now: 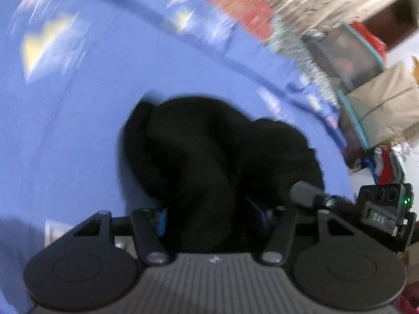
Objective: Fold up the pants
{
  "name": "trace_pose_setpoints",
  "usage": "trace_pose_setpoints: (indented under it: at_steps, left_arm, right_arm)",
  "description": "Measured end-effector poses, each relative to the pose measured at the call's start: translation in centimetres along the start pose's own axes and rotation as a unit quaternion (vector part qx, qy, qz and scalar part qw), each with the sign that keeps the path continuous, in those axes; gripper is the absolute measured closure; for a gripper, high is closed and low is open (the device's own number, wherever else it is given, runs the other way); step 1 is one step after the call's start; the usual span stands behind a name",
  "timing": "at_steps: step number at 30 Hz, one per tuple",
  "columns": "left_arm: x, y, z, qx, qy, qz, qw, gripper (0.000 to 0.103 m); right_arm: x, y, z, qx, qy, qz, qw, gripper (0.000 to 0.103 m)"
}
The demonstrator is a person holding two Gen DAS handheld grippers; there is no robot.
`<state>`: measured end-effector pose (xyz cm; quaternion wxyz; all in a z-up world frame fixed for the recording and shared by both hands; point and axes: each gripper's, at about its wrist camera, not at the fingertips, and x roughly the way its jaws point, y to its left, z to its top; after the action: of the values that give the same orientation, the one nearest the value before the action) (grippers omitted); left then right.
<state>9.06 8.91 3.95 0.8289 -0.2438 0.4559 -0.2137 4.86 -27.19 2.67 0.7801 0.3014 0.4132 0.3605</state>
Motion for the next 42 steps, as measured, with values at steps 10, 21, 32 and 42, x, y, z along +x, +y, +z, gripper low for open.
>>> trace_pose_setpoints:
  at_steps: [10, 21, 32, 42]
  left_arm:
    - [5.8, -5.0, 13.4, 0.125, -0.135, 0.057, 0.9813, 0.047]
    - [16.0, -1.4, 14.0, 0.07, -0.072, 0.152, 0.9833, 0.036]
    - [9.0, -4.3, 9.0, 0.069, -0.063, 0.225, 0.9698, 0.02]
    - [3.9, -7.2, -2.0, 0.074, -0.022, 0.274, 0.9586, 0.019]
  right_arm:
    - [1.2, 1.1, 13.1, -0.132, -0.14, -0.022, 0.981, 0.054]
    - [5.7, -7.6, 13.5, 0.002, -0.101, -0.15, 0.984, 0.03]
    - [2.6, -2.4, 6.9, -0.039, -0.114, -0.31, 0.943, 0.017]
    - [-1.4, 0.7, -5.0, 0.002, -0.063, -0.34, 0.938, 0.013]
